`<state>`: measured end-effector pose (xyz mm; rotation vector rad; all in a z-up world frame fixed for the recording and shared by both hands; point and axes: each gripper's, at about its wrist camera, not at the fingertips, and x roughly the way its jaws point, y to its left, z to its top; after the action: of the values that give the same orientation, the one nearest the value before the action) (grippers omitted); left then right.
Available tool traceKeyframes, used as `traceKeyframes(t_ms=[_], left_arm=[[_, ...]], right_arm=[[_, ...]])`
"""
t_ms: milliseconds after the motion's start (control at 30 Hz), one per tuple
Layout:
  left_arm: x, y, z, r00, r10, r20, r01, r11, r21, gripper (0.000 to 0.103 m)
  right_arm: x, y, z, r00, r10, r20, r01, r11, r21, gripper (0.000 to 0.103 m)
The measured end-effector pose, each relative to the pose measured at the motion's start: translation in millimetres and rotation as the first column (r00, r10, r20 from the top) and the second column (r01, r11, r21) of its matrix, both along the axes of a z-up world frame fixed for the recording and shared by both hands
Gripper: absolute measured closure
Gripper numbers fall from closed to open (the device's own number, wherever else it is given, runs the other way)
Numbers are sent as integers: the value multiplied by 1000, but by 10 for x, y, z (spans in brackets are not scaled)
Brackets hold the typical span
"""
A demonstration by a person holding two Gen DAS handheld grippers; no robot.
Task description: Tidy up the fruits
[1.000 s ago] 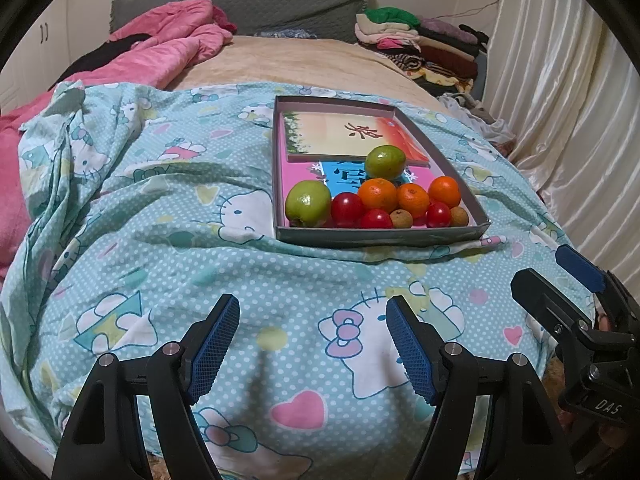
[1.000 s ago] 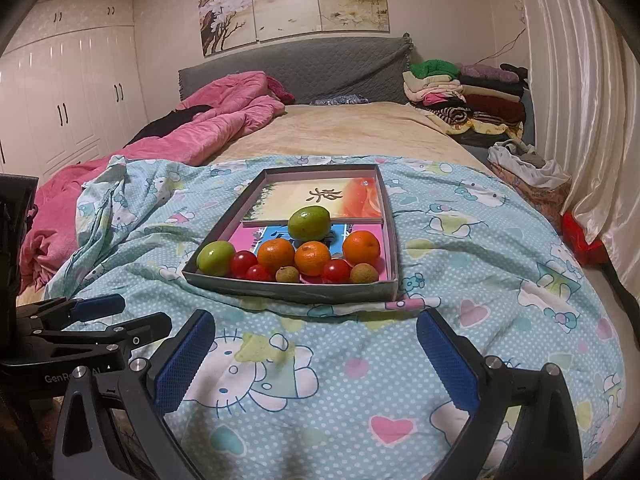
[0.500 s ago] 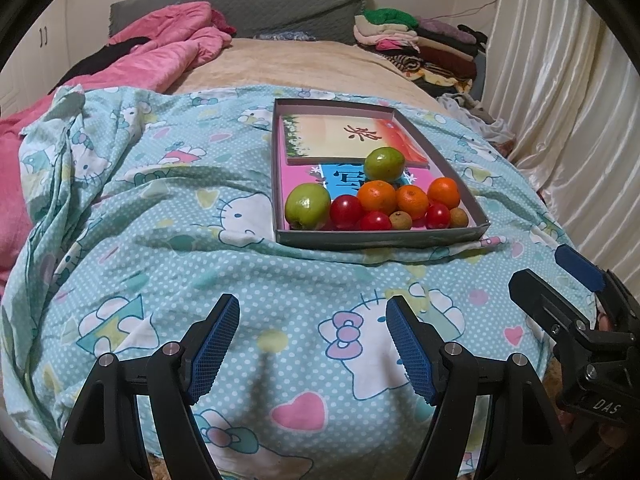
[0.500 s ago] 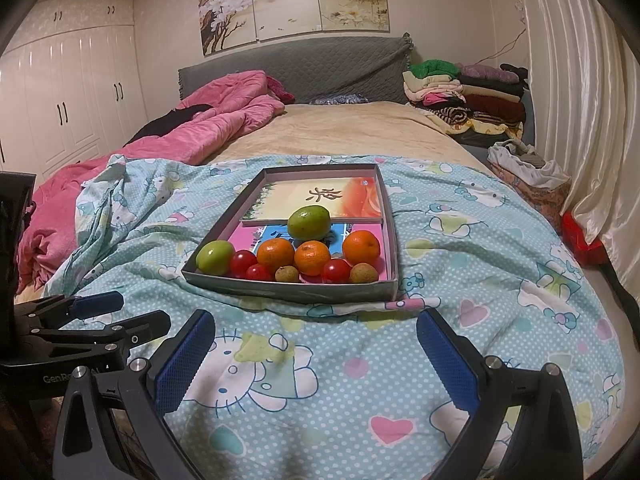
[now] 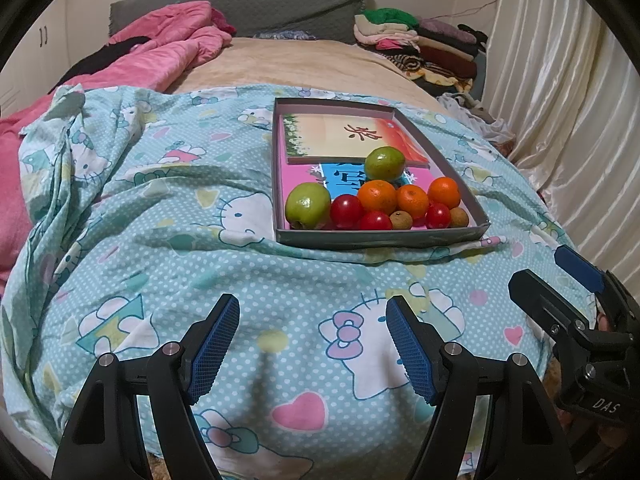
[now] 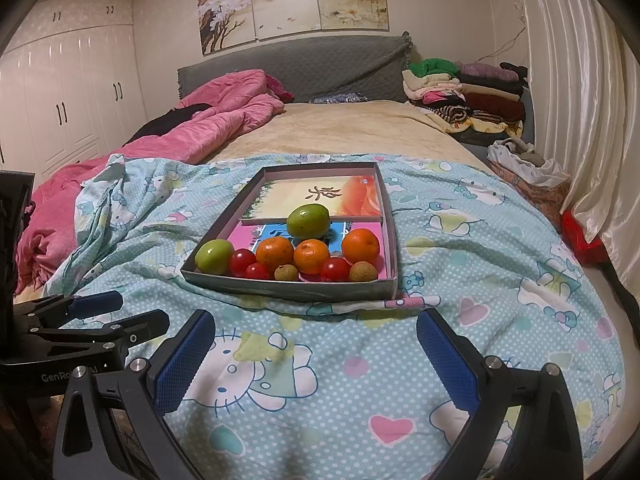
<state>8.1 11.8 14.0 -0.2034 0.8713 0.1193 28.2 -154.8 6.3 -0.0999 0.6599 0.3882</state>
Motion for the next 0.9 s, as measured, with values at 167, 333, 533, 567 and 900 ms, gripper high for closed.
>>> traceKeyframes(t_ms=[167,333,533,567,900], left_arm=[[-3,-14,9,1000,-4,6,4,1000,12,26],[1,-30,10,1000,-10,2,10,1000,17,26],[1,-29,-4,1000,-7,-1,7,1000,14,26],[0,-28,-8,1000,-7,-2,7,1000,14,26],[89,199,-94,997,63,-54,-64,998,-13,26]], right_arm=[[1,1,-3,1000,0,0,0,1000,-1,1],[19,-10,-23,1000,-7,-7,7,1000,-5,1],[38,-33,-37,1000,-18,-16,18,1000,4,1],[42,-34,-39,1000,-21,-17,21,1000,4,1],[190,-220,-84,992,-113,-61,116,992,50,1]])
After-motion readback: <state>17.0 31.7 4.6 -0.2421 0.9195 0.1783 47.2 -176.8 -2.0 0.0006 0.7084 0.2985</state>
